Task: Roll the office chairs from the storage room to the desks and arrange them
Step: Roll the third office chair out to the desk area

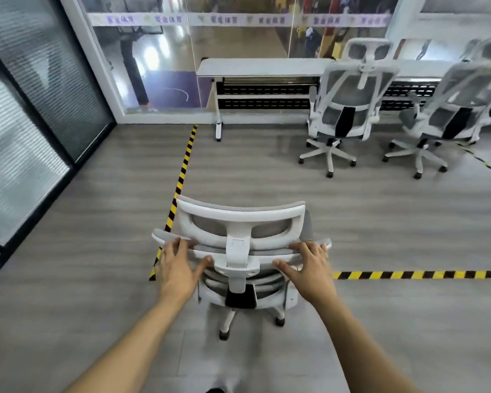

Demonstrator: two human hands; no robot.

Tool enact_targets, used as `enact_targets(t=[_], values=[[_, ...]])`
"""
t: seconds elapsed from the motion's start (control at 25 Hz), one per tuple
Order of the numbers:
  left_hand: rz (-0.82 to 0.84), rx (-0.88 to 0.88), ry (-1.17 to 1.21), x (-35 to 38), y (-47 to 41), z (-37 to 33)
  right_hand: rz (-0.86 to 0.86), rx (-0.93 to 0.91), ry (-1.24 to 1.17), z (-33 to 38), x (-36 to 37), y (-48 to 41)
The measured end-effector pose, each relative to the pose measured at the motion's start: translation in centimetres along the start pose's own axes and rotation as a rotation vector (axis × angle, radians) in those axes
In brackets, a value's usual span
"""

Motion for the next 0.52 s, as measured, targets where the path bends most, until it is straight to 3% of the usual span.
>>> enact_targets(t=[0.2, 0.4, 0.52], values=[[-0.004, -0.001, -0.048, 6.6, -19.5, -4.3, -0.039, -0.030, 0.075, -5.1, 2.0, -19.6], [0.057, 0.044, -0.108, 12.3, -39.3, -10.0, 0.042, 0.060, 0.197, -9.4, 3.2, -39.6], [0.102, 0.053, -0.106, 15.7, -50.0, -13.1, 0.001, 0.097, 0.095, -12.4, 3.9, -50.0]])
Point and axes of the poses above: each hand's wrist, its own y-axis away from the middle knuckle, its own x-axis out of the palm, z = x × y, the point moved 7 cm from there along -y, towards the middle knuckle, and after that the axes turned 7 degrees about -y, right-handed, at the moved point
